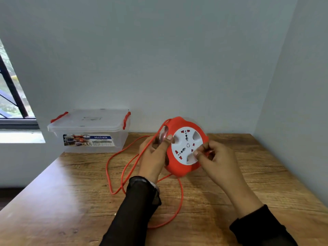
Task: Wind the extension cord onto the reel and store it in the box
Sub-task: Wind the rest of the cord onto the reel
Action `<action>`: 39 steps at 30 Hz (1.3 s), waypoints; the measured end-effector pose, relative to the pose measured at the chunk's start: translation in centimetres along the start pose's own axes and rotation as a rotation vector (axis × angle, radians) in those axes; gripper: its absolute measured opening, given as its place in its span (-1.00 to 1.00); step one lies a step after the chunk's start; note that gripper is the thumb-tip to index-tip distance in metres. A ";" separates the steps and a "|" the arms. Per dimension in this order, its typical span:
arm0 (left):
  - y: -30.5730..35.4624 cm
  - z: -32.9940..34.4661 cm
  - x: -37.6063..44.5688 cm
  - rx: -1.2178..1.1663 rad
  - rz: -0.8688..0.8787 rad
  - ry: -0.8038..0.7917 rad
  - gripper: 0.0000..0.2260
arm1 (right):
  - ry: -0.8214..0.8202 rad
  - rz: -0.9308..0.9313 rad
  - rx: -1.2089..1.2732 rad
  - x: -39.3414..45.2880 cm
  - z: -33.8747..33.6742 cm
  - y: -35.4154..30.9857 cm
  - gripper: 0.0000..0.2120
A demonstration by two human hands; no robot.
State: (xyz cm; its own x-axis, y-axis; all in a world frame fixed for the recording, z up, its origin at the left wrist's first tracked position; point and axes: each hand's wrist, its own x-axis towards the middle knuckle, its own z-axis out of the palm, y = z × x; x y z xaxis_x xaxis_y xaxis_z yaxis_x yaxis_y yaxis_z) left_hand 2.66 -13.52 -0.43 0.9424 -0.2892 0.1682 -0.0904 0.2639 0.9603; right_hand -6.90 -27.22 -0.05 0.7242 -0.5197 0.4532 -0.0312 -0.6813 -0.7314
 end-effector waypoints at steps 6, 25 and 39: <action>0.4 -0.4 -0.3 0.141 0.053 -0.007 -0.75 | -0.312 -0.280 -0.379 -0.5 0.5 0.2 -0.44; 0.6 -0.6 0.1 0.255 -0.033 -0.335 -0.71 | -0.203 -0.247 -0.580 -0.1 -0.6 0.5 -0.37; -1.4 1.2 -0.3 0.165 0.029 -0.273 -0.63 | 0.061 0.235 0.099 0.0 1.6 1.4 -0.38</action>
State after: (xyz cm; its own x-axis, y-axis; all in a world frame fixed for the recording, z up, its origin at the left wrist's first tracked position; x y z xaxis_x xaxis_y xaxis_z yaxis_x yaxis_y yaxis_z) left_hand 2.14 -14.87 -1.53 0.8194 -0.5259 0.2281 -0.1882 0.1289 0.9736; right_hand -5.88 -27.31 -1.88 0.6622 -0.6900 0.2922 -0.1244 -0.4858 -0.8652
